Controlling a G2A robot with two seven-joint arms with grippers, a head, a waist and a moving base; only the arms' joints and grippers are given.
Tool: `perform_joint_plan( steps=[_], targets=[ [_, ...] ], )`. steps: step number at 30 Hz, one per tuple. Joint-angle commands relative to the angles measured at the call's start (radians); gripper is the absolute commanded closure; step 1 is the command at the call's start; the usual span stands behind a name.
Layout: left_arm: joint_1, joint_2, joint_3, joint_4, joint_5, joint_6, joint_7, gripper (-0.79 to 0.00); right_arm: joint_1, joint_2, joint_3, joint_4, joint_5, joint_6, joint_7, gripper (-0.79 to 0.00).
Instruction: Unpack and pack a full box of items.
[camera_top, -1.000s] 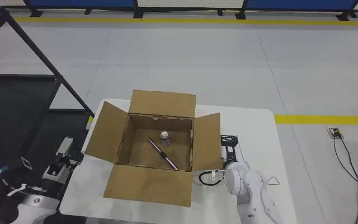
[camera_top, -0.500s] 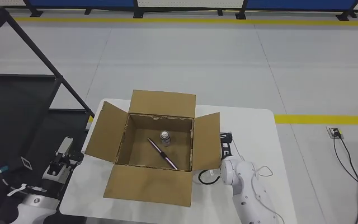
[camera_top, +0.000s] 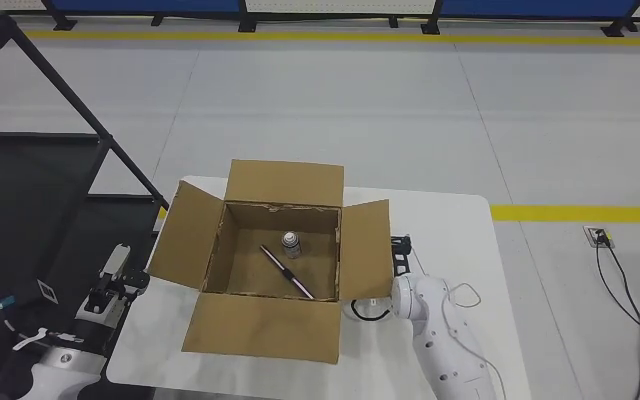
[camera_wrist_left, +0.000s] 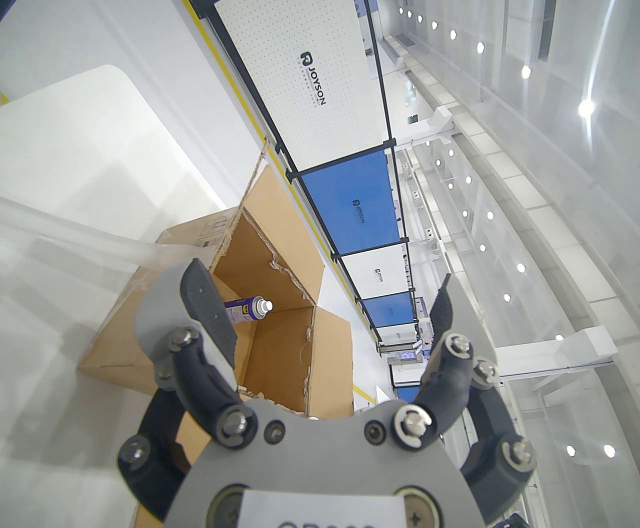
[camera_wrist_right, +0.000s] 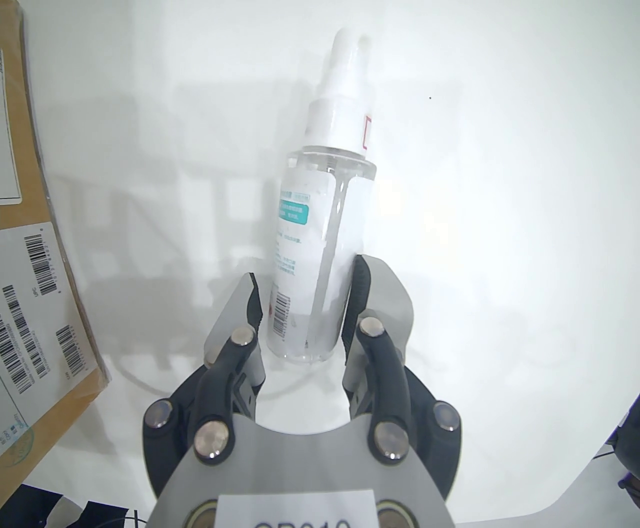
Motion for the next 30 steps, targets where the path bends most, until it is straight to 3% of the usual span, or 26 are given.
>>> perform_joint_plan(
  steps=[1, 4, 9, 14, 18, 21, 25, 30],
  targets=[
    [0.0, 0.0, 0.0, 0.0, 0.0, 0.0, 0.0, -0.785, 0.003, 0.0, 0.002, 0.007, 0.003, 0.001, -0.005, -0.243],
    [0.0, 0.0, 0.0, 0.0, 0.0, 0.0, 0.0, -0.785, -0.005, 0.002, 0.012, -0.009, 0.003, 0.017, -0.02, 0.0],
    [0.0, 0.0, 0.0, 0.0, 0.0, 0.0, 0.0, -0.785, -0.068, 0.01, 0.058, -0.154, 0.002, 0.053, -0.049, 0.0],
    [0.0, 0.0, 0.0, 0.0, 0.0, 0.0, 0.0, -0.785, -0.18, 0.021, 0.103, -0.468, -0.047, 0.089, -0.05, 0.0],
    [0.0, 0.0, 0.0, 0.0, 0.0, 0.0, 0.0, -0.785, -0.249, 0.024, 0.061, -0.74, -0.118, 0.062, -0.026, 0.0],
    [0.0, 0.0, 0.0, 0.0, 0.0, 0.0, 0.0, -0.785, -0.24, 0.022, -0.011, -0.858, -0.187, 0.015, 0.01, 0.0],
    [0.0, 0.0, 0.0, 0.0, 0.0, 0.0, 0.0, -0.785, -0.129, 0.011, -0.142, -0.849, -0.208, -0.075, 0.097, 0.0],
    [0.0, 0.0, 0.0, 0.0, 0.0, 0.0, 0.0, -0.785, 0.117, -0.026, -0.282, -0.587, -0.102, -0.13, 0.186, 0.0]
  ],
)
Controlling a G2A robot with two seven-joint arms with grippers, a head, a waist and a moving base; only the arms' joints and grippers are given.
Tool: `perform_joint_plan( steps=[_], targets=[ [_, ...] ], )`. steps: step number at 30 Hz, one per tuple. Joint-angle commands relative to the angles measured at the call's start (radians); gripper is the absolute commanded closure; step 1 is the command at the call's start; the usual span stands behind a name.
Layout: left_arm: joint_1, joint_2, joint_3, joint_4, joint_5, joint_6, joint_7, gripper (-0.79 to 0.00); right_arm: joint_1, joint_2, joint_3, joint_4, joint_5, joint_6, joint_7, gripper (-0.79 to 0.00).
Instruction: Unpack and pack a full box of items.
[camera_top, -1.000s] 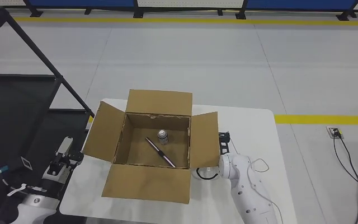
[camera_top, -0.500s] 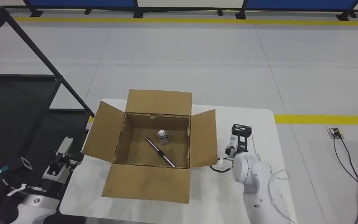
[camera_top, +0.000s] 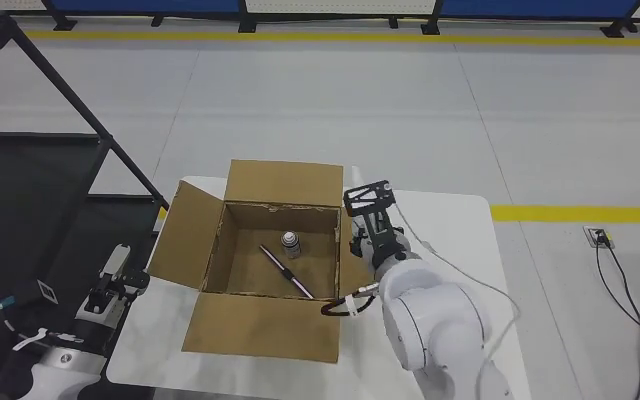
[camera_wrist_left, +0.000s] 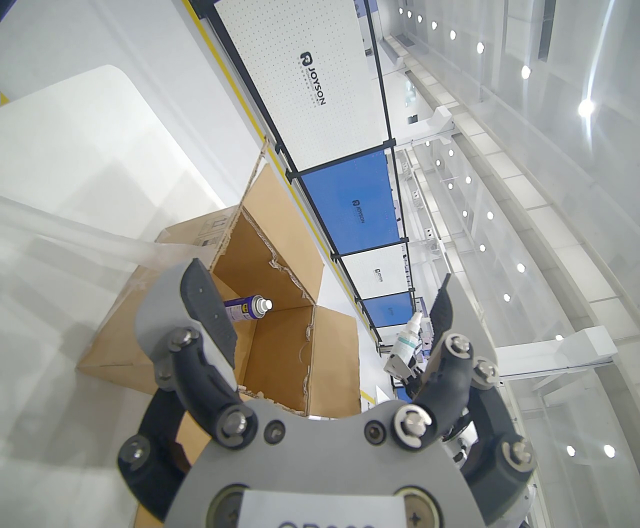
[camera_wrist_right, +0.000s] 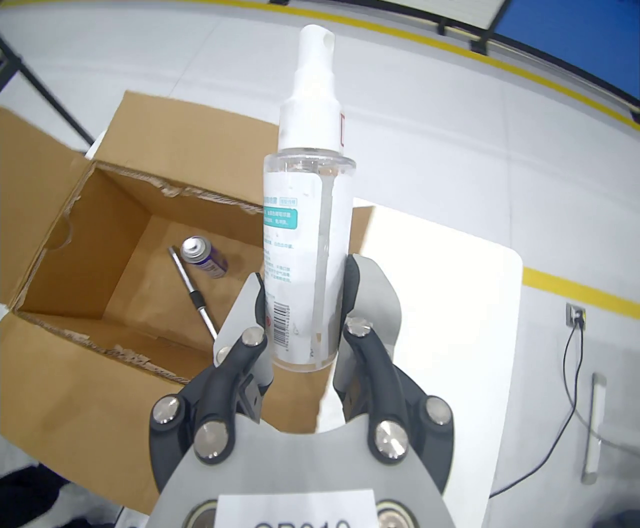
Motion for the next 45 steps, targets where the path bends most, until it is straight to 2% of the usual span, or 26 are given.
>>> perform_joint_plan(
  steps=[1, 6, 11, 16, 21, 28, 34, 38, 45],
  targets=[
    [0.0, 0.0, 0.0, 0.0, 0.0, 0.0, 0.0, -0.785, 0.12, -0.019, -0.05, 0.157, 0.063, -0.001, 0.025, 0.0],
    [0.0, 0.0, 0.0, 0.0, 0.0, 0.0, 0.0, -0.785, 0.296, -0.065, -0.125, 0.488, 0.227, 0.004, 0.031, 0.0],
    [0.0, 0.0, 0.0, 0.0, 0.0, 0.0, 0.0, -0.785, 0.354, -0.09, -0.135, 0.707, 0.378, -0.029, 0.023, 0.0],
    [0.0, 0.0, 0.0, 0.0, 0.0, 0.0, 0.0, -0.785, 0.363, -0.1, -0.142, 0.805, 0.415, -0.019, 0.029, 0.0],
    [0.0, 0.0, 0.0, 0.0, 0.0, 0.0, 0.0, -0.785, 0.363, -0.111, -0.168, 0.846, 0.379, 0.056, 0.036, 0.0],
    [0.0, 0.0, 0.0, 0.0, 0.0, 0.0, 0.0, -0.785, 0.379, -0.128, -0.188, 0.897, 0.399, 0.065, 0.052, 0.0],
    [0.0, 0.0, 0.0, 0.0, 0.0, 0.0, 0.0, -0.785, 0.424, -0.147, -0.202, 0.979, 0.41, 0.079, 0.062, -0.265],
    [0.0, 0.0, 0.0, 0.0, 0.0, 0.0, 0.0, -0.785, 0.451, -0.159, -0.207, 1.033, 0.427, 0.082, 0.056, -0.332],
    [0.0, 0.0, 0.0, 0.0, 0.0, 0.0, 0.0, -0.785, 0.479, -0.176, -0.212, 1.088, 0.448, 0.076, 0.041, -0.348]
  ],
)
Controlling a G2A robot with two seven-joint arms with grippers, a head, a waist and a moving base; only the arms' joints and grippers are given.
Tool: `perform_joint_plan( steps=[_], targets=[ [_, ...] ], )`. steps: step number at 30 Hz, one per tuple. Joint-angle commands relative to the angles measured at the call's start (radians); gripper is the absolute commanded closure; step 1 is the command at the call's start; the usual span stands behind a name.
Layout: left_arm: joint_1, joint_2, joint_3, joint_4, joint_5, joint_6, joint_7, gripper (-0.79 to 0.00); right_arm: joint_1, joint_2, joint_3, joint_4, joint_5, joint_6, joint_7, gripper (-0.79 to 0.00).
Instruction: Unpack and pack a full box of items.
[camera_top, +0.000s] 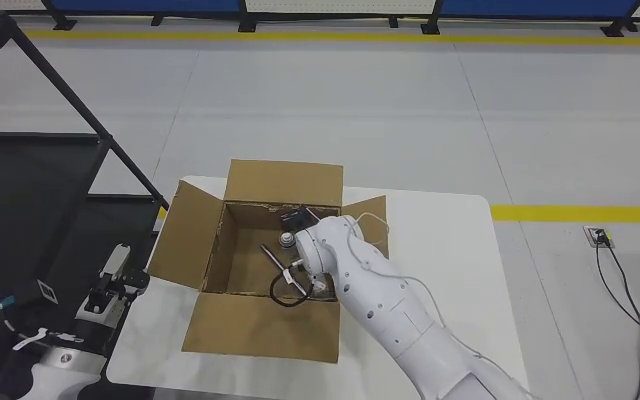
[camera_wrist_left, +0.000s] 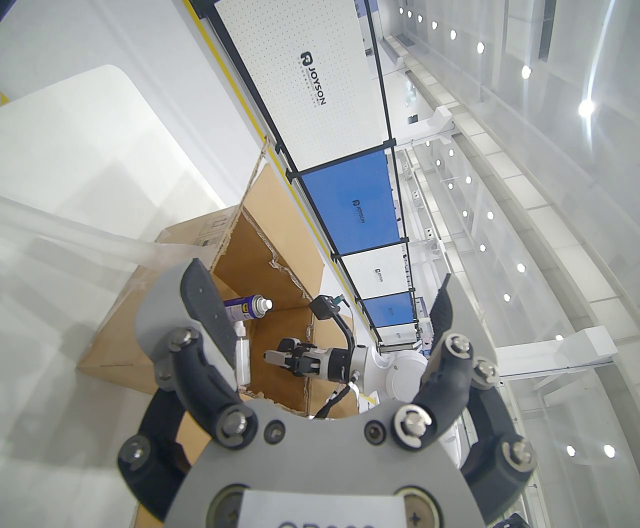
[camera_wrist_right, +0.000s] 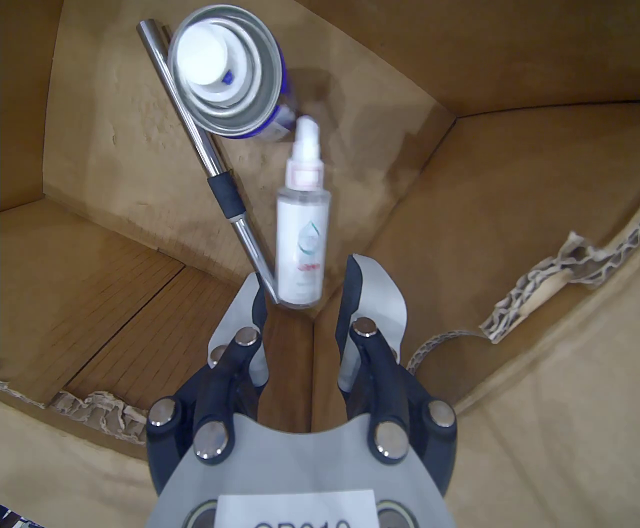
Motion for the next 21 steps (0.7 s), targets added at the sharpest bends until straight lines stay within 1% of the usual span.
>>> perform_joint_plan(
  steps=[1, 4, 5, 8, 9, 10, 12, 13, 14, 16, 19, 20, 21],
  targets=[
    [0.0, 0.0, 0.0, 0.0, 0.0, 0.0, 0.0, -0.785, 0.006, -0.004, -0.001, 0.011, 0.003, -0.001, -0.002, -0.351],
    [0.0, 0.0, 0.0, 0.0, 0.0, 0.0, 0.0, -0.785, 0.011, -0.008, 0.0, 0.019, 0.005, -0.001, -0.01, -0.363],
    [0.0, 0.0, 0.0, 0.0, 0.0, 0.0, 0.0, -0.785, 0.012, -0.008, 0.002, 0.015, 0.005, -0.001, -0.014, -0.385],
    [0.0, 0.0, 0.0, 0.0, 0.0, 0.0, 0.0, -0.785, 0.003, -0.004, 0.022, -0.031, 0.017, -0.024, -0.035, -0.397],
    [0.0, 0.0, 0.0, 0.0, 0.0, 0.0, 0.0, -0.785, -0.006, 0.0, 0.035, -0.058, 0.022, -0.041, -0.043, -0.431],
    [0.0, 0.0, 0.0, 0.0, 0.0, 0.0, 0.0, -0.785, -0.016, 0.007, 0.05, -0.09, 0.017, -0.051, -0.05, -0.489],
    [0.0, 0.0, 0.0, 0.0, 0.0, 0.0, 0.0, -0.785, -0.051, 0.023, 0.087, -0.186, 0.002, -0.064, -0.066, -0.653],
    [0.0, 0.0, 0.0, 0.0, 0.0, 0.0, 0.0, -0.785, -0.079, 0.034, 0.11, -0.248, -0.017, -0.062, -0.081, -0.699],
    [0.0, 0.0, 0.0, 0.0, 0.0, 0.0, 0.0, -0.785, -0.113, 0.045, 0.132, -0.315, -0.049, -0.057, -0.089, -0.785],
    [-0.002, 0.0, -0.005, 0.005, 0.005, 0.001, 0.012, -0.785, -0.195, 0.067, 0.174, -0.467, -0.111, -0.052, -0.083, -0.785],
    [-0.007, 0.002, -0.023, 0.015, 0.023, 0.003, 0.022, -0.785, -0.335, 0.094, 0.244, -0.696, -0.15, -0.084, -0.079, -0.785],
    [-0.008, 0.002, -0.029, 0.017, 0.028, 0.005, 0.024, -0.785, -0.364, 0.1, 0.261, -0.734, -0.169, -0.074, -0.073, -0.785],
    [-0.009, 0.002, -0.036, 0.018, 0.03, 0.006, 0.029, -0.785, -0.364, 0.1, 0.261, -0.734, -0.169, -0.074, -0.073, -0.785]
  ],
)
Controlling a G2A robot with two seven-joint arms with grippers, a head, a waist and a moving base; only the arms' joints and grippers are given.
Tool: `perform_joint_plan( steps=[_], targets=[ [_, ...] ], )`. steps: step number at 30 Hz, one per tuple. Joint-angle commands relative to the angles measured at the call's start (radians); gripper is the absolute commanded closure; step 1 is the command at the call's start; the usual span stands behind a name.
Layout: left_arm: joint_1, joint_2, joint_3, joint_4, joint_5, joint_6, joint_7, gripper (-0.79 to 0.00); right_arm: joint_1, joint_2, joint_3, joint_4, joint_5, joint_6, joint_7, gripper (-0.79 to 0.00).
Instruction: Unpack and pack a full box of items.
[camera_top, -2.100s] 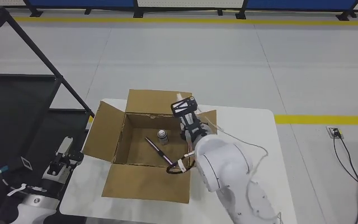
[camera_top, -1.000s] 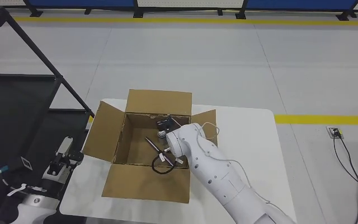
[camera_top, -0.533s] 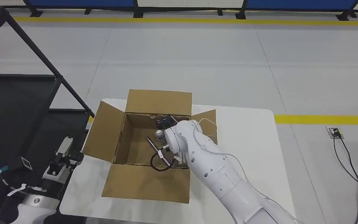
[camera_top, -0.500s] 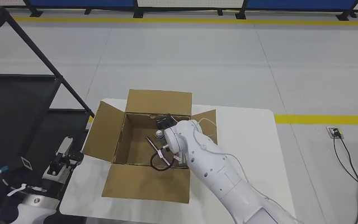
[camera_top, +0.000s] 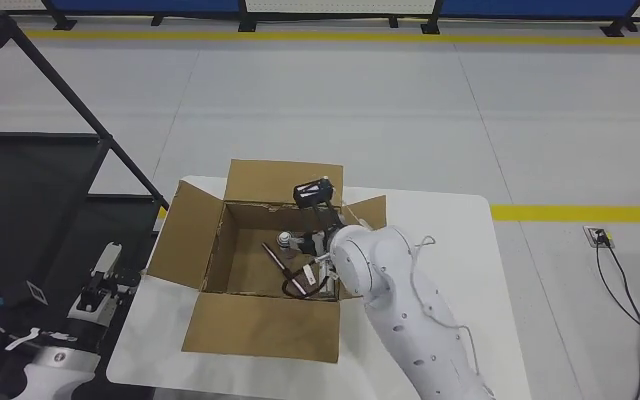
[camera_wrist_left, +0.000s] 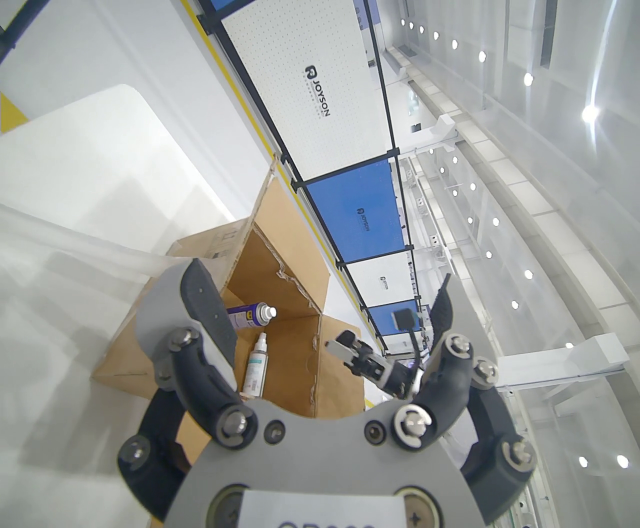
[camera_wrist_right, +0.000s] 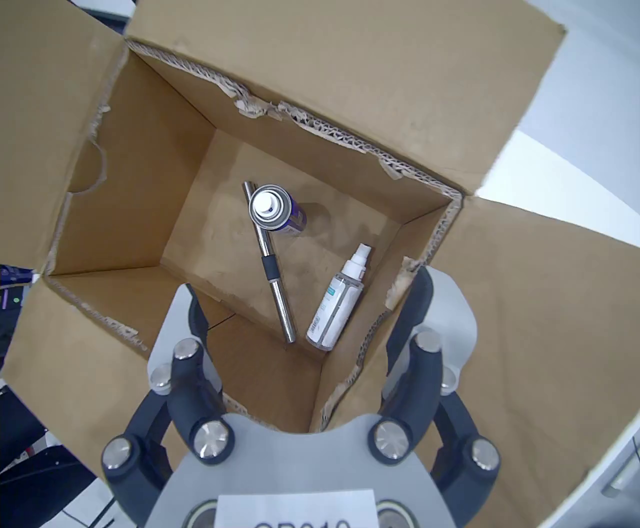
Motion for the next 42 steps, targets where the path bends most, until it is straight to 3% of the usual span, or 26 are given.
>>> perform_joint_plan(
  steps=[1, 6, 11, 18, 25, 30, 34, 36, 37, 39, 42],
  targets=[
    [-0.001, 0.001, -0.012, 0.002, 0.002, 0.002, 0.004, -0.785, -0.005, 0.001, 0.002, -0.016, -0.001, 0.005, 0.001, -0.785],
    [0.021, -0.003, -0.008, -0.029, 0.013, 0.033, 0.052, -0.785, -0.005, 0.001, 0.002, -0.016, -0.001, 0.005, 0.001, -0.785],
    [-0.042, 0.002, 0.014, 0.029, 0.036, 0.103, 0.04, -0.785, -0.027, 0.001, 0.015, -0.02, 0.051, -0.022, -0.048, -0.785],
    [-0.142, 0.01, 0.084, 0.103, 0.092, 0.151, 0.019, -0.785, -0.133, 0.027, 0.203, -0.155, 0.295, -0.173, -0.137, -0.785],
    [-0.192, 0.013, 0.141, 0.12, 0.131, 0.166, 0.001, -0.785, -0.277, 0.062, 0.445, -0.265, 0.584, -0.305, -0.123, -0.785],
    [-0.199, 0.015, 0.159, 0.109, 0.15, 0.169, 0.003, -0.785, -0.314, 0.085, 0.537, -0.273, 0.616, -0.287, -0.077, -0.785],
    [-0.197, 0.015, 0.16, 0.105, 0.151, 0.171, 0.003, -0.785, -0.263, 0.101, 0.553, -0.199, 0.648, -0.274, 0.017, -0.785],
    [-0.196, 0.016, 0.162, 0.104, 0.151, 0.173, 0.004, -0.785, -0.222, 0.11, 0.56, -0.139, 0.664, -0.276, 0.051, -0.548],
    [-0.195, 0.016, 0.162, 0.103, 0.151, 0.173, 0.005, -0.785, -0.203, 0.113, 0.559, -0.109, 0.669, -0.276, 0.066, -0.388],
    [-0.191, 0.016, 0.162, 0.101, 0.15, 0.173, 0.008, -0.785, -0.166, 0.121, 0.559, -0.051, 0.683, -0.275, 0.094, -0.342],
    [-0.181, 0.015, 0.159, 0.097, 0.144, 0.173, 0.015, -0.785, -0.116, 0.132, 0.556, 0.028, 0.696, -0.274, 0.124, -0.363]
  ],
)
